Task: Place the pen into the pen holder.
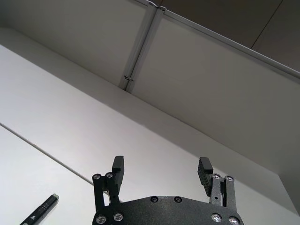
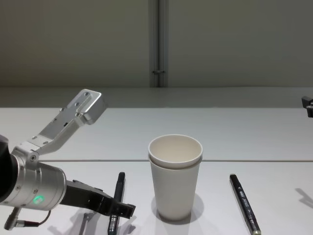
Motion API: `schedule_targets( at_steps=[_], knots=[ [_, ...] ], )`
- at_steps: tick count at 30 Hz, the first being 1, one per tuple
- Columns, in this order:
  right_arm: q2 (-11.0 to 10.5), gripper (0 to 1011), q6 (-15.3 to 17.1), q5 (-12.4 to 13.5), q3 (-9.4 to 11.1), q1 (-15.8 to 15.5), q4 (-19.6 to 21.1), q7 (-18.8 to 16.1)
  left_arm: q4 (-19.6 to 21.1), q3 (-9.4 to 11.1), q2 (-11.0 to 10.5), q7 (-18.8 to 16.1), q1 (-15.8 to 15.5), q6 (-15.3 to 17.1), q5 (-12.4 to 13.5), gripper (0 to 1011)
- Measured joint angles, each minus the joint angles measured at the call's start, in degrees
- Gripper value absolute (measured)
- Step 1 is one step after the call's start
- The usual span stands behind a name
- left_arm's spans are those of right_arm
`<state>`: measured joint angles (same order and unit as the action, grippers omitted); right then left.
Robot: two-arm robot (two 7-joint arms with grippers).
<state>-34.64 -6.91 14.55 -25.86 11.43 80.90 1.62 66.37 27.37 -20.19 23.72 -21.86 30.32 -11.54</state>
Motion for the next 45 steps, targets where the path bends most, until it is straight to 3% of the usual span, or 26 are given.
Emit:
schedule_targets(
  at_steps=[27, 36, 45],
  knots=[
    [0.0, 1001, 0.0, 0.0, 0.0, 0.0, 0.0, 0.0, -0.9, 0.6, 0.9, 1.2, -1.0, 1.2, 5.5, 1001],
    [0.0, 1001, 0.0, 0.0, 0.0, 0.0, 0.0, 0.0, -0.9, 0.6, 0.8, 1.1, -1.0, 1.1, 5.5, 1001],
    [0.0, 1001, 0.0, 0.0, 0.0, 0.0, 0.0, 0.0, -0.8, 0.6, 0.8, 1.1, -0.9, 1.1, 5.3, 829]
  ],
)
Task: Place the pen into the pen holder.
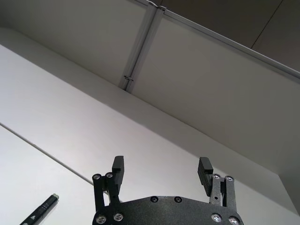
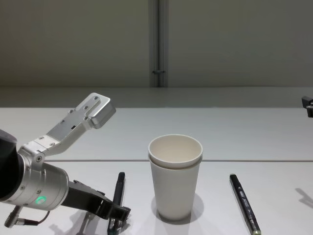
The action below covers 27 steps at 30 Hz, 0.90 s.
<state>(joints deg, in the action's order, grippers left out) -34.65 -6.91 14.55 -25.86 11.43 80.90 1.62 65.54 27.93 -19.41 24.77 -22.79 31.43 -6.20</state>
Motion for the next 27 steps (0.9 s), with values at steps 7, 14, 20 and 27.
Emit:
schedule_targets(
  at_steps=[7, 14, 20, 27],
  knots=[
    [0.0, 1001, 0.0, 0.0, 0.0, 0.0, 0.0, 0.0, 0.0, 0.0, 0.0, 0.0, 0.0, 0.0, -0.1, 622],
    [0.0, 1001, 0.0, 0.0, 0.0, 0.0, 0.0, 0.0, 0.1, -0.1, 0.0, -0.1, 0.0, 0.0, -0.1, 368],
    [0.0, 1001, 0.0, 0.0, 0.0, 0.0, 0.0, 0.0, 0.1, -0.1, 0.0, -0.1, 0.0, 0.0, -0.1, 180],
    [0.0, 1001, 0.0, 0.0, 0.0, 0.0, 0.0, 0.0, 0.1, -0.1, 0.0, -0.1, 0.0, 0.0, -0.1, 165]
  ],
)
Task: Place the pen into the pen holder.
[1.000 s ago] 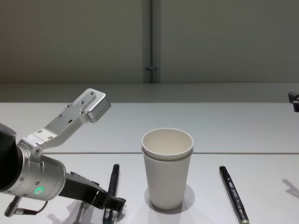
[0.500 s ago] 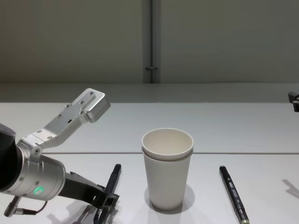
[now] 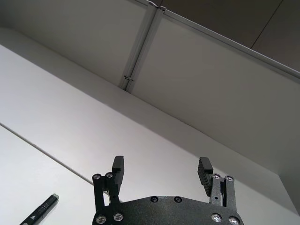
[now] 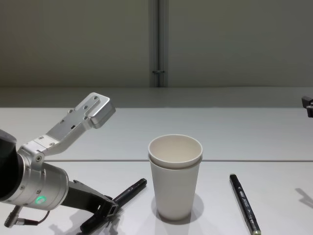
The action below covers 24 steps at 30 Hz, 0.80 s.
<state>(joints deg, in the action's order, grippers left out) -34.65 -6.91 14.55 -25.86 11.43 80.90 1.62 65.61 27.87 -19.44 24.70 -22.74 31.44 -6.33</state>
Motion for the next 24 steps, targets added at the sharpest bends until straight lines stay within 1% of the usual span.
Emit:
schedule_targets(
  at_steps=[8, 12, 18, 24],
  knots=[
    [0.0, 1001, 0.0, 0.0, 0.0, 0.0, 0.0, 0.0, 0.0, 0.0, 0.0, 0.0, 0.0, 0.0, 0.0, 165],
    [0.0, 1001, 0.0, 0.0, 0.0, 0.0, 0.0, 0.0, 0.3, -0.5, -0.2, 0.6, 0.5, -1.2, 0.0, 165],
    [0.0, 1001, 0.0, 0.0, 0.0, 0.0, 0.0, 0.0, 2.1, -2.2, -1.2, 1.0, 1.8, -3.2, -0.4, 165],
    [0.0, 1001, 0.0, 0.0, 0.0, 0.0, 0.0, 0.0, 5.1, -4.6, -2.7, 0.5, 3.8, -3.8, -1.2, 165]
  ],
)
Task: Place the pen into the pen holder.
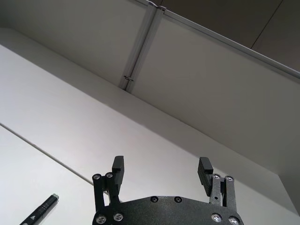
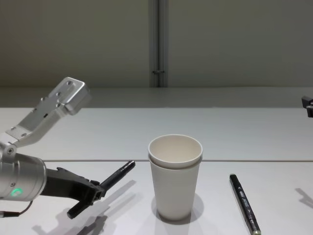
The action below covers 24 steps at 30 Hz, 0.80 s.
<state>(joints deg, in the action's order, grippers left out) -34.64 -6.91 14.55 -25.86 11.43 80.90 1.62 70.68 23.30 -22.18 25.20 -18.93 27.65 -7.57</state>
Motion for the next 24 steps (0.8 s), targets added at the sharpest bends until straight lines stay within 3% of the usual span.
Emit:
schedule_targets(
  at_steps=[7, 12, 24],
  knots=[
    [0.0, 1001, 0.0, 0.0, 0.0, 0.0, 0.0, 0.0, 3.7, -2.5, -2.0, -0.7, 2.7, -0.5, -1.0, 165],
    [0.0, 1001, 0.0, 0.0, 0.0, 0.0, 0.0, 0.0, 6.6, -4.9, -3.6, -1.3, 4.9, -2.6, -2.1, 165],
    [0.0, 1001, 0.0, 0.0, 0.0, 0.0, 0.0, 0.0, 10.5, -9.9, -5.9, -1.7, 8.4, -11.8, -5.5, 165]
  ],
)
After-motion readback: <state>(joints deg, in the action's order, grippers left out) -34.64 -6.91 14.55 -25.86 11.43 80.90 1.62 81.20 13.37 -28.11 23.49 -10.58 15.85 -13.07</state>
